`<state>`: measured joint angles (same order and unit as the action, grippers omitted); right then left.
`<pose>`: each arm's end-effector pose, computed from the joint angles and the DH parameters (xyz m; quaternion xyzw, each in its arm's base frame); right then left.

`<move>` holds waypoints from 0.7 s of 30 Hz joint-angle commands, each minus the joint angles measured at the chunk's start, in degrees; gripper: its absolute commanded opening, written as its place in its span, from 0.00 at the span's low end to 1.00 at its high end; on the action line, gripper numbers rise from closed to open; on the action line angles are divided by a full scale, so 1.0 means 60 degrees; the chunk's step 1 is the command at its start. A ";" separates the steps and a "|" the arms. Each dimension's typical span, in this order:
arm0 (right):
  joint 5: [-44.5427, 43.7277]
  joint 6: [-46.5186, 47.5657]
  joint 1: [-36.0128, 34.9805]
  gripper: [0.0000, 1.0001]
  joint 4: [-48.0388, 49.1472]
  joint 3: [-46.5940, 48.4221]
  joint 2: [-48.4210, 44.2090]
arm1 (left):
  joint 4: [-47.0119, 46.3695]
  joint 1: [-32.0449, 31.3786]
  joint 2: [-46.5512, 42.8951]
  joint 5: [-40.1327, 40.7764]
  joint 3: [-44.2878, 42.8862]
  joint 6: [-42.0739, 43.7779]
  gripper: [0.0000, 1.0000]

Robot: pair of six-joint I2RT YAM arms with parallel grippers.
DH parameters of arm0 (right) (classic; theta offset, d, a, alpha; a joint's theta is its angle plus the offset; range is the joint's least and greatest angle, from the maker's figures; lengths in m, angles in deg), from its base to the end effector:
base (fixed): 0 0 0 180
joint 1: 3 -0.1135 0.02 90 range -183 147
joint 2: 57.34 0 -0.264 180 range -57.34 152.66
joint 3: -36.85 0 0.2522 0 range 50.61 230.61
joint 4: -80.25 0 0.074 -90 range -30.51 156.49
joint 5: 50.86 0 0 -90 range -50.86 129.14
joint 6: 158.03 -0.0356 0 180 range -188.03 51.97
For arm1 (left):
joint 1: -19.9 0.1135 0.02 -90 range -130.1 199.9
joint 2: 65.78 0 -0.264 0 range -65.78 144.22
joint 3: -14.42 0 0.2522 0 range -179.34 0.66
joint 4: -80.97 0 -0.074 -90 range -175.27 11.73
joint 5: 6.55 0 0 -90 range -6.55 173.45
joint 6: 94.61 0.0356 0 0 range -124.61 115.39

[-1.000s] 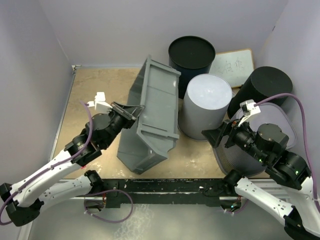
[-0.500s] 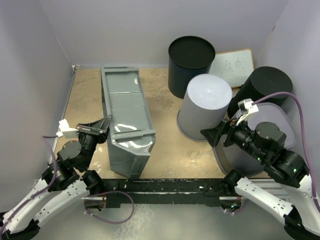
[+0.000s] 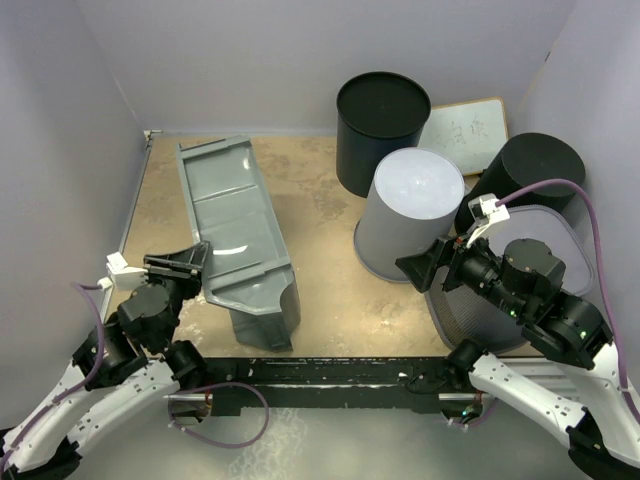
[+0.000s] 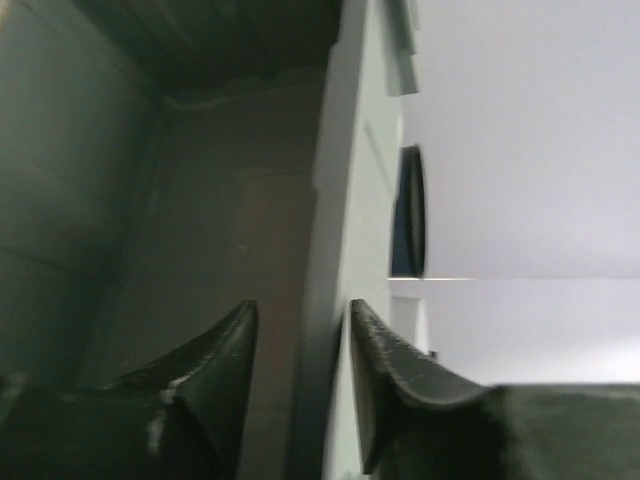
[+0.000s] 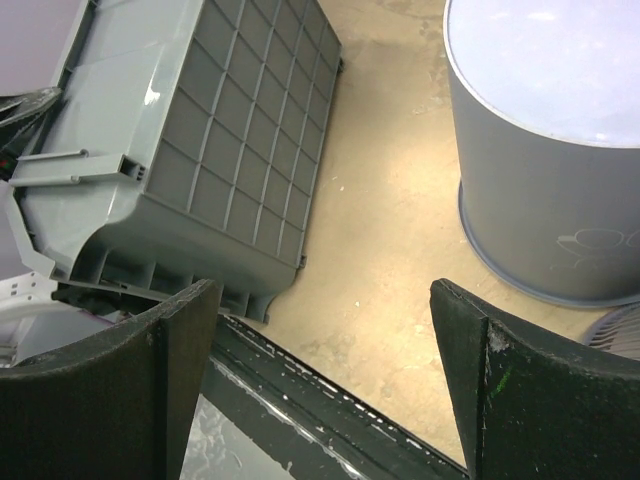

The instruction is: Turn the large container upside down

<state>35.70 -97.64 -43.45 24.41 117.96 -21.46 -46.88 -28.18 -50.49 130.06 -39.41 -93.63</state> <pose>0.0709 0.0577 0.4271 -0.0536 0.7675 0.3475 0.5360 0.0582 -0.0261 0.3171 -0.4816 0.5907 -0.4149 0.4971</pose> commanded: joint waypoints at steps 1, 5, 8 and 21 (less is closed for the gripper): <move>0.0032 0.0028 -0.0012 0.89 0.0427 0.0160 0.0048 | 0.1218 -0.0009 0.0461 0.0414 -0.0642 0.0101 0.44; 0.0043 0.0045 -0.0010 0.89 0.0474 0.0129 0.0081 | 0.1732 0.0000 0.1390 0.0499 -0.1734 0.0741 0.53; 0.0061 0.0062 -0.0002 0.89 0.0498 0.0087 0.0072 | 0.2897 0.0000 0.2473 0.0859 -0.2961 0.0933 0.61; -0.0075 0.0027 -0.0003 0.89 0.0359 -0.0049 -0.0198 | 0.5779 0.0000 0.6062 0.2104 -0.6291 0.2963 0.68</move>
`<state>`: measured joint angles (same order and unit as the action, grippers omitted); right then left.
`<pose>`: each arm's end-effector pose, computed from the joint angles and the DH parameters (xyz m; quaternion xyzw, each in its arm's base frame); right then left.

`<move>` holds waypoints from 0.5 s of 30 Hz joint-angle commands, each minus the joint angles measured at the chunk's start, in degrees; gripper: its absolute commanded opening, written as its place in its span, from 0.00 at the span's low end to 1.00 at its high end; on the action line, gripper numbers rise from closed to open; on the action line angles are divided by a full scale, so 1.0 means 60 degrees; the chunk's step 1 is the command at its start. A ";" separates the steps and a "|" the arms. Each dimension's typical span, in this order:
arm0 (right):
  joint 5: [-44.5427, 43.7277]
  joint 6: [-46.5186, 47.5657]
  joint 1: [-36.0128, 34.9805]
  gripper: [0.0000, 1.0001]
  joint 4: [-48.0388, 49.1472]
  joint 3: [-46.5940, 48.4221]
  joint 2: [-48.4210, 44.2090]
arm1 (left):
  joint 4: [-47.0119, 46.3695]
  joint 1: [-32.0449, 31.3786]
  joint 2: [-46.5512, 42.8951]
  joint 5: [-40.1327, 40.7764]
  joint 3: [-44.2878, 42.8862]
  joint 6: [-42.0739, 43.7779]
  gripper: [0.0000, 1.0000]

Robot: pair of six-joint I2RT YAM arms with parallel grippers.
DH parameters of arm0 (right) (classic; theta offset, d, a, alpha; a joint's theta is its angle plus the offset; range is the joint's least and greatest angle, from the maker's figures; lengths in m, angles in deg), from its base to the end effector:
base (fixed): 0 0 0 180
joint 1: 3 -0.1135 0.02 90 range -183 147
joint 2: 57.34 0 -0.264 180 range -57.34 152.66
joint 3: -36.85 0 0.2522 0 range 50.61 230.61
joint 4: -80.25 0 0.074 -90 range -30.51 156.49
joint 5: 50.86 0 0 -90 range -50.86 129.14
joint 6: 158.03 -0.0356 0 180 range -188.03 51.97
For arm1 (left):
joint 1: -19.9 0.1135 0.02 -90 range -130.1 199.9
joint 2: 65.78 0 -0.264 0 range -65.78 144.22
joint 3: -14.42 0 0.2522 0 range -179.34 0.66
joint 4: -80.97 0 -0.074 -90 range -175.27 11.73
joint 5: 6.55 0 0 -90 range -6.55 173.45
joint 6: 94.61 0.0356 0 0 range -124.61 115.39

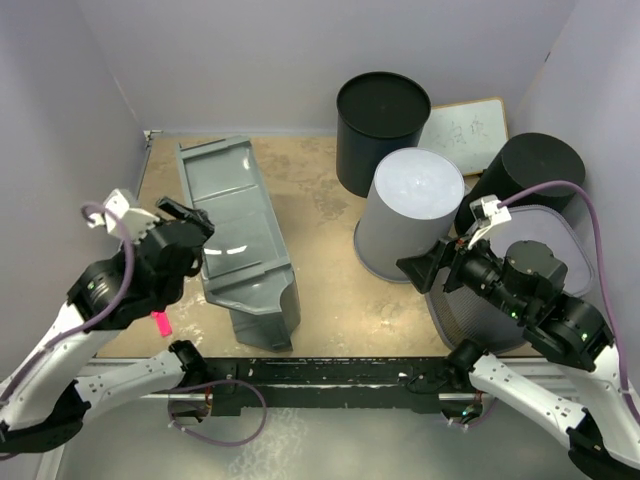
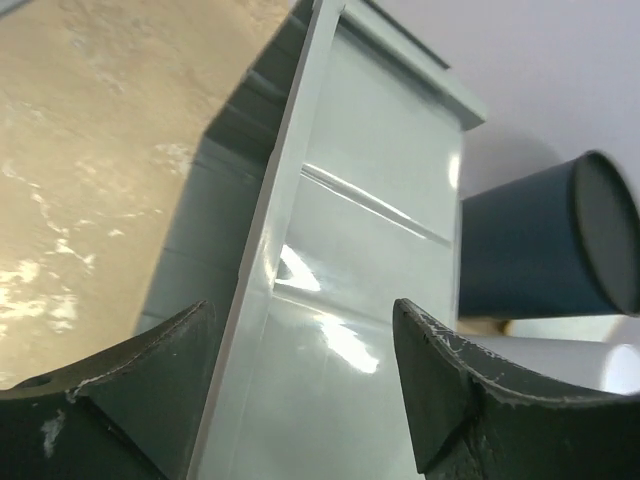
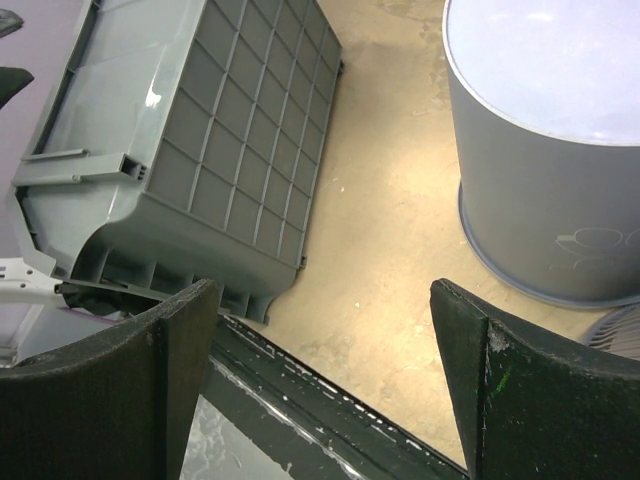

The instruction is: Turn the large container upside down

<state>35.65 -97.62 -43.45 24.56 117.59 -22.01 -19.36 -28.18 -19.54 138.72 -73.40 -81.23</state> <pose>0.0695 0.0564 0.4262 -0.0532 0.7657 0.3485 0.5380 0.0888 -0.0551 0.4134 -0.3931 0.7219 -0.1499 0.5494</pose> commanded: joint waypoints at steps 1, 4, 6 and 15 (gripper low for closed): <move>-0.0066 0.0023 0.0000 0.89 0.0318 0.0024 -0.0120 | 0.1177 0.0000 0.1071 0.0686 -0.0678 0.1061 0.66; -0.0107 0.0014 -0.0011 0.89 0.0217 0.0055 -0.0171 | 0.1082 0.0000 0.1466 0.0623 -0.0701 0.1524 0.57; -0.0111 0.0022 -0.0004 0.89 0.0131 0.0083 -0.0234 | 0.1233 0.0001 0.1730 0.0609 -0.0776 0.1593 0.50; -0.0127 -0.0005 -0.0003 0.89 0.0186 0.0029 -0.0273 | 0.1564 0.0002 0.1706 0.0622 -0.0605 0.1472 0.37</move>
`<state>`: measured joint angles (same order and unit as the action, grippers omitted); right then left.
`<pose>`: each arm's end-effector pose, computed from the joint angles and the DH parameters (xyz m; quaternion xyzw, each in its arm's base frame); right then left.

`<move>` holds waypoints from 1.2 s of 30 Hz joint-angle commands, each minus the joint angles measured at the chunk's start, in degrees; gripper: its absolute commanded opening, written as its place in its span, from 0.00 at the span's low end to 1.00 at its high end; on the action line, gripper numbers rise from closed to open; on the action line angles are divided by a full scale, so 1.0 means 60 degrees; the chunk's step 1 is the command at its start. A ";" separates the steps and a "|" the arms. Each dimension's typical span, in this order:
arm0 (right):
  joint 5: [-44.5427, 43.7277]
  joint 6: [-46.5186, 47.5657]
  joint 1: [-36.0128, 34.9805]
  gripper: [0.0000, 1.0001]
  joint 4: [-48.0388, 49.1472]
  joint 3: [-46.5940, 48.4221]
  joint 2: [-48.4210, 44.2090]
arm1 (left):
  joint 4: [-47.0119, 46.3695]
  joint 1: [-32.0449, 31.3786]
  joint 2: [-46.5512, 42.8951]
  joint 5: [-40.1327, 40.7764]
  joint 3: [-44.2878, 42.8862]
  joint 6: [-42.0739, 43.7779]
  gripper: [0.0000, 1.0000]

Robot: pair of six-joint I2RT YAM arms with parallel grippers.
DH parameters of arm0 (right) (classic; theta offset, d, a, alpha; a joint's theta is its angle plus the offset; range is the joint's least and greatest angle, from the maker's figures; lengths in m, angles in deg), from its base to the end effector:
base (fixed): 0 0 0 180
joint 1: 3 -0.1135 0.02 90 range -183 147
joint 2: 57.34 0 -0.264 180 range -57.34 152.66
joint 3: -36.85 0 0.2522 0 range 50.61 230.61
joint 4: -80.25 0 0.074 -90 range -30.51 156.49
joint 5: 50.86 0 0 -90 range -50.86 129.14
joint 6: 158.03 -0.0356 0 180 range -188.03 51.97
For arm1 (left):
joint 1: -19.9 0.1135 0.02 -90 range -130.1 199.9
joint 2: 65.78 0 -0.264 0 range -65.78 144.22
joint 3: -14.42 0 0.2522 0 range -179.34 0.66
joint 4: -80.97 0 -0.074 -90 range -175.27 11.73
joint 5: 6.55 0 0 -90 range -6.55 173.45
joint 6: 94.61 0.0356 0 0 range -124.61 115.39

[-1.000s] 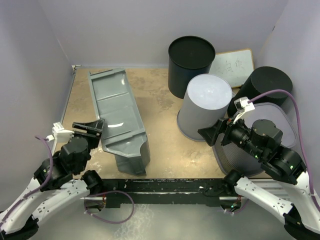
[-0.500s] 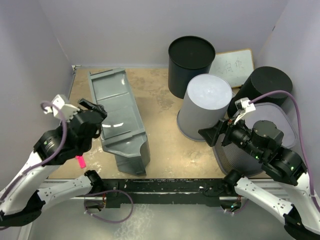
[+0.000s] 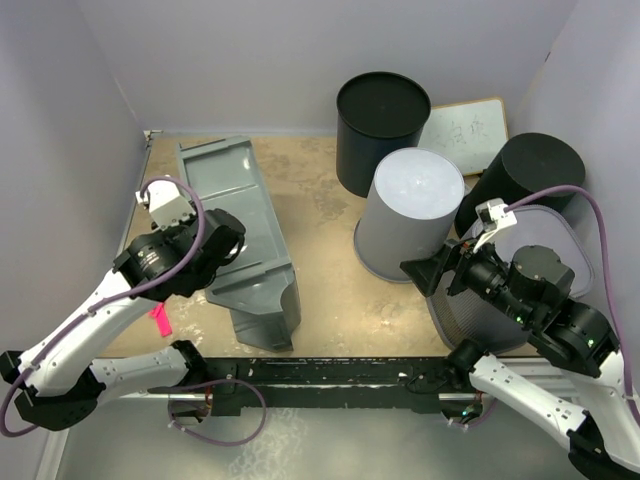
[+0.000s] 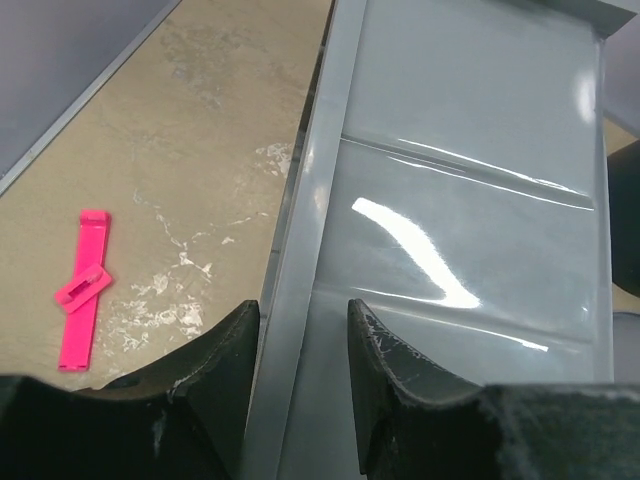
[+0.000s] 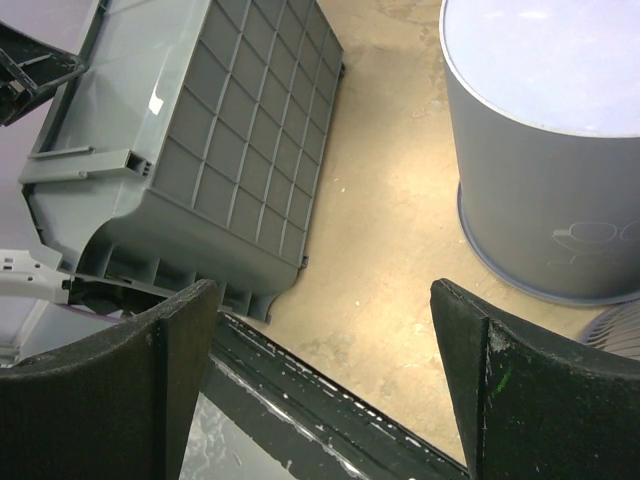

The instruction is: Turn the large container upside down

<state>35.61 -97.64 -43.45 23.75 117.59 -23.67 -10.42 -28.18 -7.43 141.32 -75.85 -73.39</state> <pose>0.0624 0.0503 0.4266 -0.0522 0.7609 0.3517 0.5427 0.1204 -0.0889 0.3939 -0.2870 0.7999 0.0290 0.5262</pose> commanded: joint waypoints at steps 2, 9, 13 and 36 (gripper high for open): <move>-0.0054 -0.0002 -0.0010 0.89 0.0397 0.0002 0.0039 | -0.0034 0.0000 -0.0408 0.0129 -0.0122 0.0294 0.37; 0.0082 0.0002 -0.0001 0.89 0.0558 -0.0045 0.0117 | 0.0268 0.0000 -0.0066 -0.0141 0.0398 0.0284 0.30; 0.0097 -0.0016 -0.0001 0.89 0.0539 -0.0031 0.0085 | -0.0377 0.0000 -0.0218 -0.0648 0.0966 0.0435 0.16; 0.3641 -0.1043 -0.0352 0.80 0.4942 -0.0458 0.2890 | -0.5642 0.0014 -0.0715 -0.4743 0.2820 0.3039 0.00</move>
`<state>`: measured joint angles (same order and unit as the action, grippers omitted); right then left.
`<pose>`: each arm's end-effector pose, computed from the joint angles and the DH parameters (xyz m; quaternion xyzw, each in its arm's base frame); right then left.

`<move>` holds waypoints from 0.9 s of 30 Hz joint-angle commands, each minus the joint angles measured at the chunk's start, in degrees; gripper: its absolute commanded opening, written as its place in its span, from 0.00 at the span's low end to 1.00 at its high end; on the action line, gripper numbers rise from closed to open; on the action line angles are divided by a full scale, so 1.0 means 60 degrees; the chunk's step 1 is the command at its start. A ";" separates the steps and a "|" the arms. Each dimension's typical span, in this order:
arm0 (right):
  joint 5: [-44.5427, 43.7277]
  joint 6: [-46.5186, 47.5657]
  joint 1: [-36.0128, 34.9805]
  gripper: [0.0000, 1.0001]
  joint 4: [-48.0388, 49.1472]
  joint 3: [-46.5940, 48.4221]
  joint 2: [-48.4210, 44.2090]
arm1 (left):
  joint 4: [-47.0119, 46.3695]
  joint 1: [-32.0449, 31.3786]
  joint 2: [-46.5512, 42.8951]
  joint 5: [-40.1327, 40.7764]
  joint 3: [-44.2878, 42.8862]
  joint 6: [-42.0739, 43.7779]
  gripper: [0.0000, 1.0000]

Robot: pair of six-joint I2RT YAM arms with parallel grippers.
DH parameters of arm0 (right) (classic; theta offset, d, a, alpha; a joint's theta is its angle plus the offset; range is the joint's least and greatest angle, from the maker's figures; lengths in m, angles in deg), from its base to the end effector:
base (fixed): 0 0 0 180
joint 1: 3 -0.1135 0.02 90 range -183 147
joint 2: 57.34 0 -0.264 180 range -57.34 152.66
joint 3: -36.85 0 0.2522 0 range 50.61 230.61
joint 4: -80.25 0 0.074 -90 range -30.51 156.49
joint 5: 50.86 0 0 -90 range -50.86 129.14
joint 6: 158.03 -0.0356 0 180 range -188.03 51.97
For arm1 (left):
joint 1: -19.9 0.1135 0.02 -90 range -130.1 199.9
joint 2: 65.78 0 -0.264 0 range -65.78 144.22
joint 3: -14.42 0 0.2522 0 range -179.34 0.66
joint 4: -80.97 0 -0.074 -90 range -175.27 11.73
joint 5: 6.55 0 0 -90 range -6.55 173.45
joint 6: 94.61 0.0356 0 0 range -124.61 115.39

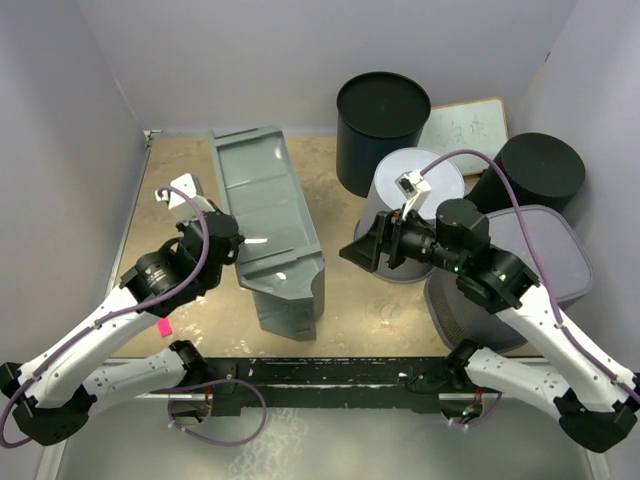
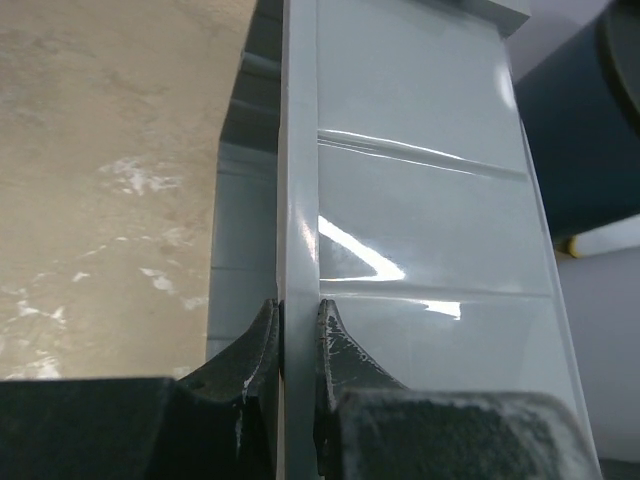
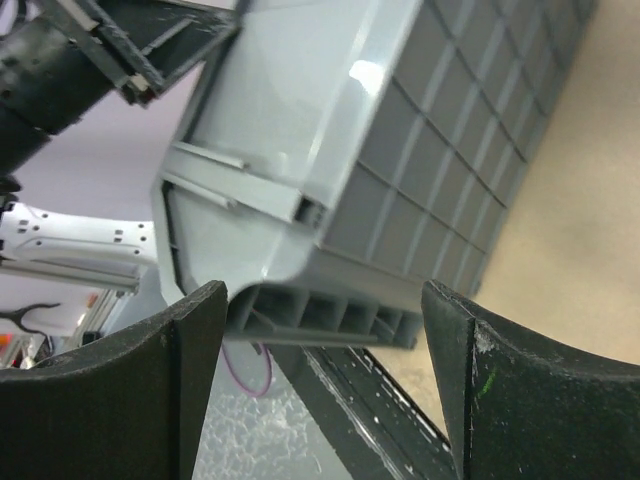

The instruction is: Turn the large container upside down

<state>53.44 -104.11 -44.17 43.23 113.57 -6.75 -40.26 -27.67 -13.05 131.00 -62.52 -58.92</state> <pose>0.1337 0.1286 0.4080 -0.1132 0.7607 0.4694 0.4337 0.1347 -0.1084 0.3714 -0.2348 0.7977 -0.1057 0.5453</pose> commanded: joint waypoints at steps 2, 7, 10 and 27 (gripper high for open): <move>0.0477 0.0023 -0.0392 0.80 0.1873 0.0186 0.0365 | -0.1015 -0.0069 0.0270 -0.3453 0.0657 0.0799 0.00; 0.0032 -0.0638 -0.0775 0.75 0.2037 0.0006 0.0875 | -0.1123 -0.0069 0.0445 -0.3482 0.0597 0.0857 0.00; -0.0234 -0.1157 -0.1158 0.71 0.2106 -0.0226 0.0956 | -0.0994 -0.0021 0.0555 -0.3296 0.0679 0.0792 0.00; -0.0484 -0.2139 -0.2042 0.67 0.2589 -0.1042 0.0260 | -0.1318 0.1060 0.0632 -0.4248 0.1906 0.0777 0.00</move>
<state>48.13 -114.84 -55.25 55.33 107.47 -4.76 -57.81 -22.40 -12.53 111.48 -56.50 -53.43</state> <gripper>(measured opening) 0.671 0.081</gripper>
